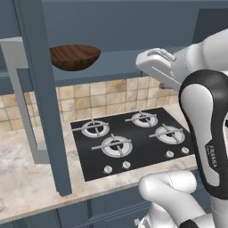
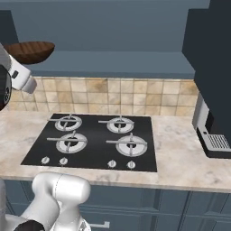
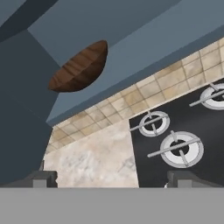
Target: Pick up the bowls from the cabinet and place each bowl in front of a stool on the dining counter.
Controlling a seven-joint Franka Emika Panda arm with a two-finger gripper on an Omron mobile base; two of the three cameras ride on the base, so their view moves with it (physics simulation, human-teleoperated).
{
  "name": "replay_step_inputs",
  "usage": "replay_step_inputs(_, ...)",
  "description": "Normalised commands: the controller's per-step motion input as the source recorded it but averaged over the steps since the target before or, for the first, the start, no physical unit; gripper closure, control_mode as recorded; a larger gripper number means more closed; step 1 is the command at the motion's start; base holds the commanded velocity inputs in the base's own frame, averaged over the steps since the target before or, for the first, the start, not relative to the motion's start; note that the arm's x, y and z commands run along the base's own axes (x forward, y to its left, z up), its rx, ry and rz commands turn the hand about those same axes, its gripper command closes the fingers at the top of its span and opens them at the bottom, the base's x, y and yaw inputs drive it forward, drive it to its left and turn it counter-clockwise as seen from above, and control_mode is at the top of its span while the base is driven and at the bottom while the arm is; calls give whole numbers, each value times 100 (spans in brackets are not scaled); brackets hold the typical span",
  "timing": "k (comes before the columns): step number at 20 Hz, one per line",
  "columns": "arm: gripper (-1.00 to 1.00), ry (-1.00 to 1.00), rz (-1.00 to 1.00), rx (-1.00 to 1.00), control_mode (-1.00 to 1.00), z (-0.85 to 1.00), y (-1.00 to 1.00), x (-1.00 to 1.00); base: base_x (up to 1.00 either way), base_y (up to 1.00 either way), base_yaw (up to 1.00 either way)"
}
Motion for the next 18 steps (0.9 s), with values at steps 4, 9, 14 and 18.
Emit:
replay_step_inputs(4,-100,0,0,-8,-100,9,3,44,0,0,0)
replay_step_inputs(9,-100,0,0,-5,-100,2,7,45,0,0,0)
replay_step_inputs(14,-100,0,0,-1,-100,0,22,51,0,0,0)
replay_step_inputs(18,-100,0,0,0,-100,0,29,50,0,0,0)
